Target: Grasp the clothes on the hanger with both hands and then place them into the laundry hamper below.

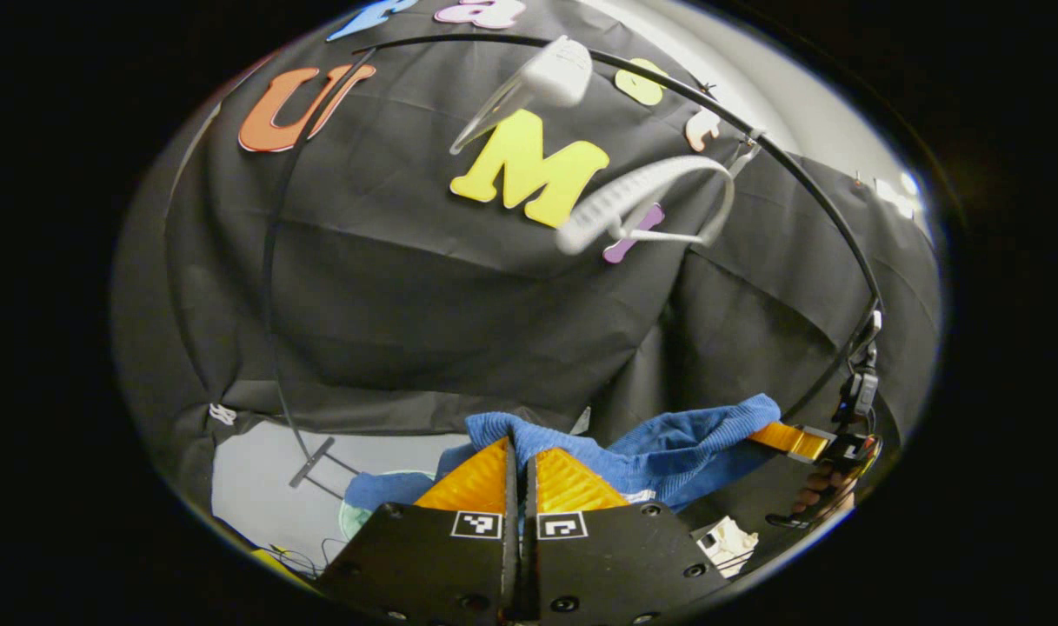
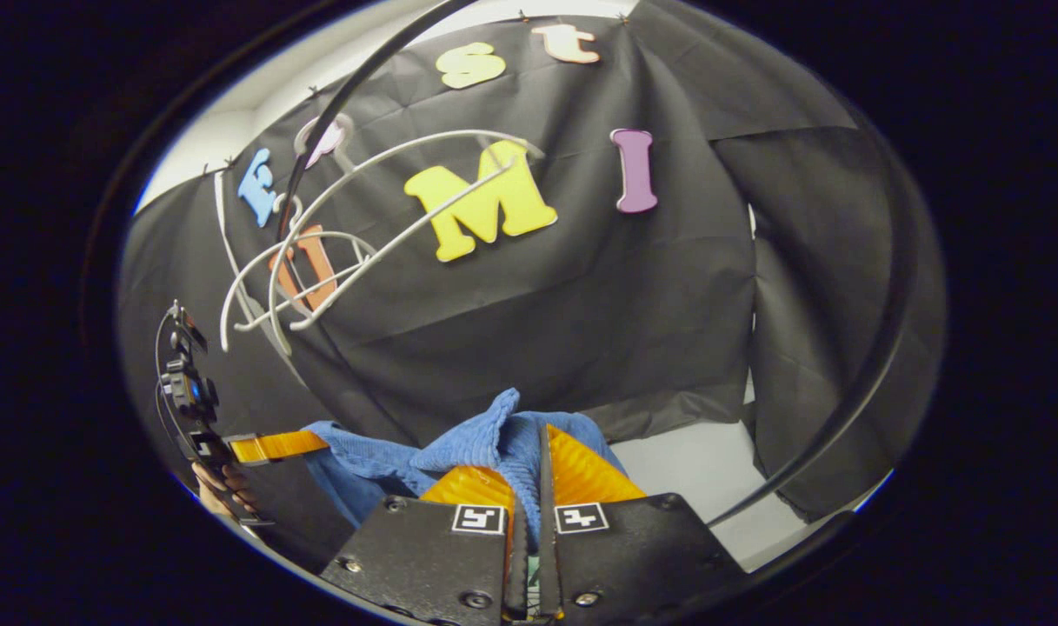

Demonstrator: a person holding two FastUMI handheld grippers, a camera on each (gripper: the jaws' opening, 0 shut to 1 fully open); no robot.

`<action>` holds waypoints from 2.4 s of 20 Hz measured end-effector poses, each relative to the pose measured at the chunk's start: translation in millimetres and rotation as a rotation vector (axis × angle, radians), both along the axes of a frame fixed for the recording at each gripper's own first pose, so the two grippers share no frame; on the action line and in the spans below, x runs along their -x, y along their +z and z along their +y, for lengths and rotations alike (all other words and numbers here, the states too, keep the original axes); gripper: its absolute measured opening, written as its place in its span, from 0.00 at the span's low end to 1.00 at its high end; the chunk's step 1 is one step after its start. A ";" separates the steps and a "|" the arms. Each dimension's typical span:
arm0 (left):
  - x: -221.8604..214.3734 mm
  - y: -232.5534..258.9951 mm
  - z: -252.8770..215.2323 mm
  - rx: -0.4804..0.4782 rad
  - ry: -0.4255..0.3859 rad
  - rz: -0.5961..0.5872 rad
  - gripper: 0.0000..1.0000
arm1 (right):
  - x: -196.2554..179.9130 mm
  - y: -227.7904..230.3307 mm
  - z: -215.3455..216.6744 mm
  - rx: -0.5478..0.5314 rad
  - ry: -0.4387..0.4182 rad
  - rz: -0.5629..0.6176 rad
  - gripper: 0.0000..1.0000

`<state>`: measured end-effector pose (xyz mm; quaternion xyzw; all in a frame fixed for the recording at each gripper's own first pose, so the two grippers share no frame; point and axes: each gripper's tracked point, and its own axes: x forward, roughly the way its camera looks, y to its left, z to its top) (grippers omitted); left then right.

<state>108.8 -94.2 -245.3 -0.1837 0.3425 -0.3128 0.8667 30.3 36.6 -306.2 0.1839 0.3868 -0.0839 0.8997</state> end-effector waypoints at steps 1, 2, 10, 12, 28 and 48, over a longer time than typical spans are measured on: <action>5.6 -0.2 0.8 -0.023 0.006 -0.017 0.01 | -4.0 -1.5 9.9 0.001 0.020 -0.003 0.08; 9.5 -0.7 2.4 -0.046 0.017 -0.036 0.01 | -6.3 -3.9 16.7 0.003 0.034 -0.008 0.08; 20.6 10.5 0.4 -0.169 0.114 -0.178 0.01 | -26.5 -3.9 86.4 -0.004 0.139 -0.075 0.08; 20.9 11.1 -1.2 -0.200 0.132 -0.201 0.01 | -33.4 -4.0 95.7 -0.004 0.167 -0.085 0.08; -14.4 78.4 15.7 -0.168 0.227 -0.412 0.00 | -113.5 53.3 158.4 -0.169 0.242 -0.337 0.08; 16.1 -80.6 8.1 -0.310 0.153 0.008 0.97 | 20.1 -123.4 65.8 0.207 0.365 0.208 0.81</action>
